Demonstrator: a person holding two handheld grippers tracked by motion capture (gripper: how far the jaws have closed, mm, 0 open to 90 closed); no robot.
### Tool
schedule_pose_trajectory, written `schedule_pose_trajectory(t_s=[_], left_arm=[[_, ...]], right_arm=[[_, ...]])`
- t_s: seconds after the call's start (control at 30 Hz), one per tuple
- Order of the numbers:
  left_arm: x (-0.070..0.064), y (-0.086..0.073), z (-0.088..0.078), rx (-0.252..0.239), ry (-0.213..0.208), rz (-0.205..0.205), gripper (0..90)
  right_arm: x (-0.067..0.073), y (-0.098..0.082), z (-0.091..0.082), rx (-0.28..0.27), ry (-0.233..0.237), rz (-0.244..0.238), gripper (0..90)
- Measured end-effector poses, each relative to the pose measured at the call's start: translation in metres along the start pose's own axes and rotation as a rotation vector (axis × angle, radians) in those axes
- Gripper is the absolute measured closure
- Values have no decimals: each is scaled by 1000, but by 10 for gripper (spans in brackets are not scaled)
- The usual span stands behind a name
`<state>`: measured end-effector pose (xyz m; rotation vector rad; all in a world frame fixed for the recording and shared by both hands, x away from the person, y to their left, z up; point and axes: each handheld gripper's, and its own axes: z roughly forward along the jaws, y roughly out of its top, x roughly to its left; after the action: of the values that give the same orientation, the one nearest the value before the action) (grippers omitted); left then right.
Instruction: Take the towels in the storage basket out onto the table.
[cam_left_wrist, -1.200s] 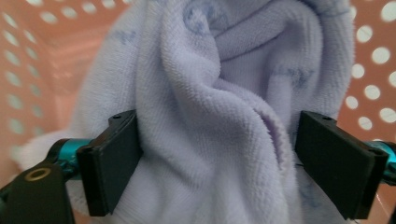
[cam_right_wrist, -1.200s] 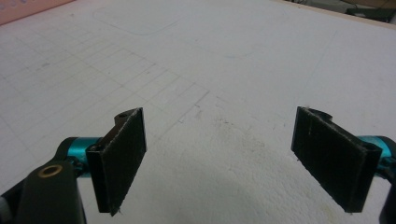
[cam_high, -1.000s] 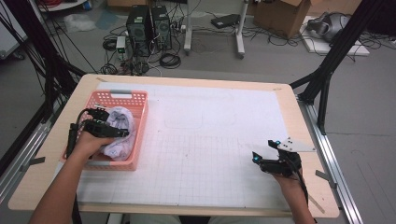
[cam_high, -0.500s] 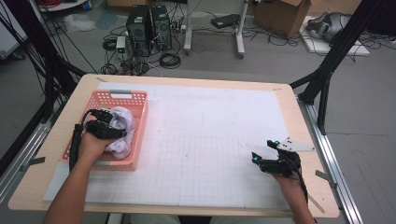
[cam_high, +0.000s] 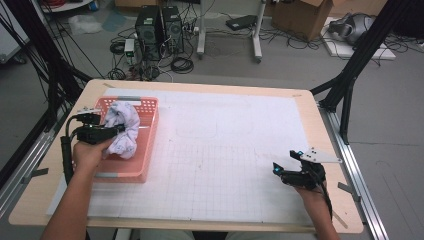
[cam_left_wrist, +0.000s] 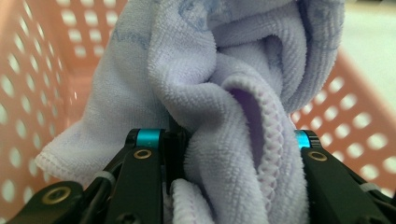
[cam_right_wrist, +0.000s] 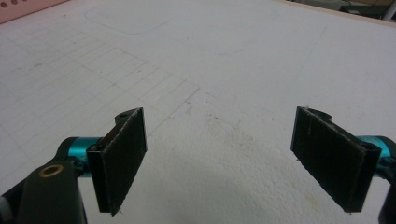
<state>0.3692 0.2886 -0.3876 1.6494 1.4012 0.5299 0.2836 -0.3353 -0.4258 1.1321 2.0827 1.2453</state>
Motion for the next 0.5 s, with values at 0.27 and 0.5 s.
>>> schedule_pose_trajectory(t_s=[0.27, 0.5], left_arm=[[3, 5, -24, -170, -36, 24, 621], [2, 5, -40, -266, -93, 90, 621]], right_arm=[[0, 0, -3, -8, -5, 3, 170], [0, 1, -1, -7, -1, 0, 170]])
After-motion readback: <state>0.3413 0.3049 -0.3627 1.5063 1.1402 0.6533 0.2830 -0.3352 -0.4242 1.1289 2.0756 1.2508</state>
